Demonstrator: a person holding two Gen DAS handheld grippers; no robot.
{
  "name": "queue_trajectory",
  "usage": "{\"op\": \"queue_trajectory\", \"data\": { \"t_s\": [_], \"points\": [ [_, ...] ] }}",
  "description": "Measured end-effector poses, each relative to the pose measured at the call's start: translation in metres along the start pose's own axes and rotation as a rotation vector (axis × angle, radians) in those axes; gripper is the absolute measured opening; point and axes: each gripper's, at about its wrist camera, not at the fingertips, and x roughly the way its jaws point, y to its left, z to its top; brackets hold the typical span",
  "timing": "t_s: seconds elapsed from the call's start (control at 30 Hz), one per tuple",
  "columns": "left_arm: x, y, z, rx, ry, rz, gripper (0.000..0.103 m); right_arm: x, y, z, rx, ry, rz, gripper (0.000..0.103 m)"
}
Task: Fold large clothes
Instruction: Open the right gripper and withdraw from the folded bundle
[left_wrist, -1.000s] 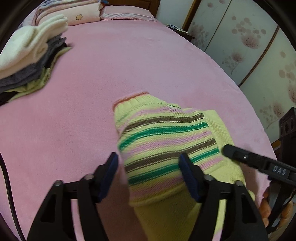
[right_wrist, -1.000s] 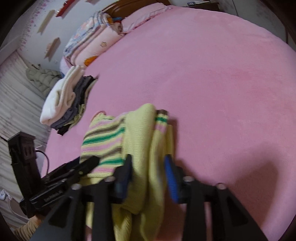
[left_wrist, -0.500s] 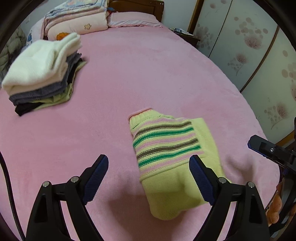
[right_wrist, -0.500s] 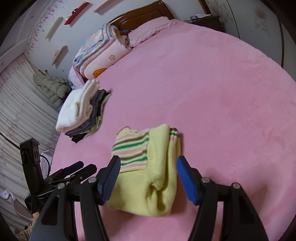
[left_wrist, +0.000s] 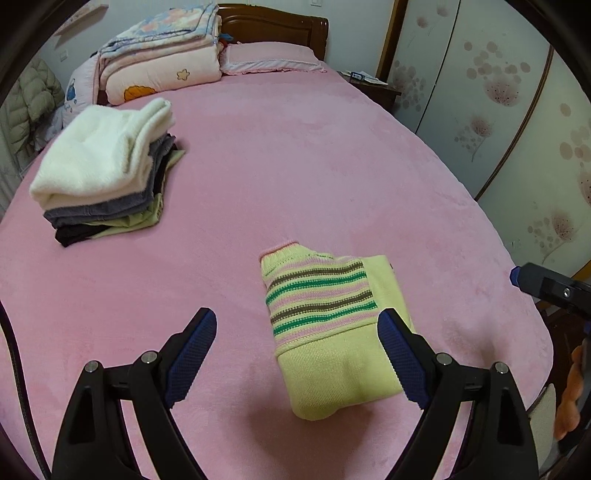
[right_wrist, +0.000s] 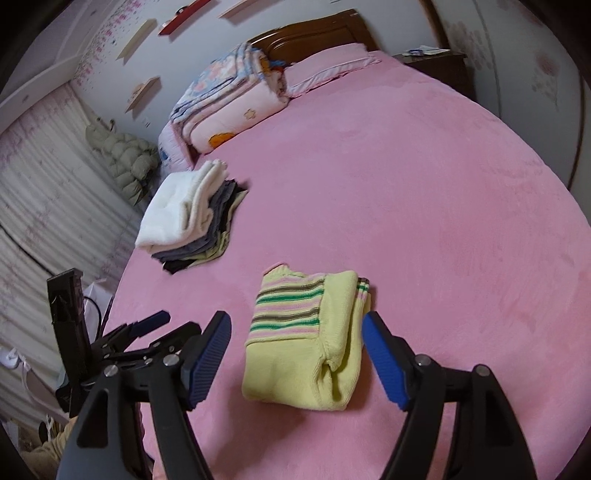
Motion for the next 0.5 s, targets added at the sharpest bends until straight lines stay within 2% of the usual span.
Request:
{"op": "queue_trajectory", "data": {
  "t_s": [0.03,0.13,0.27,0.5],
  "points": [
    [-0.002,-0.001,0.000,0.003,-0.003,0.004,0.088,-0.001,0.002,0.002,-0.012,0.016,0.003,0.078],
    [-0.003,-0.003,-0.001,0.008,0.005,0.012,0.088,-0.006,0.010,0.009,-0.059,0.047,0.000,0.080],
    [0.015,-0.007,-0.009,0.024,0.070,-0.010,0.088,0.003,0.016,0.008,-0.114,0.092,-0.023,0.086],
    [0.056,-0.002,-0.029,-0.012,0.138,-0.015,0.088,0.047,-0.007,-0.010,-0.071,0.188,-0.002,0.089]
  ]
}}
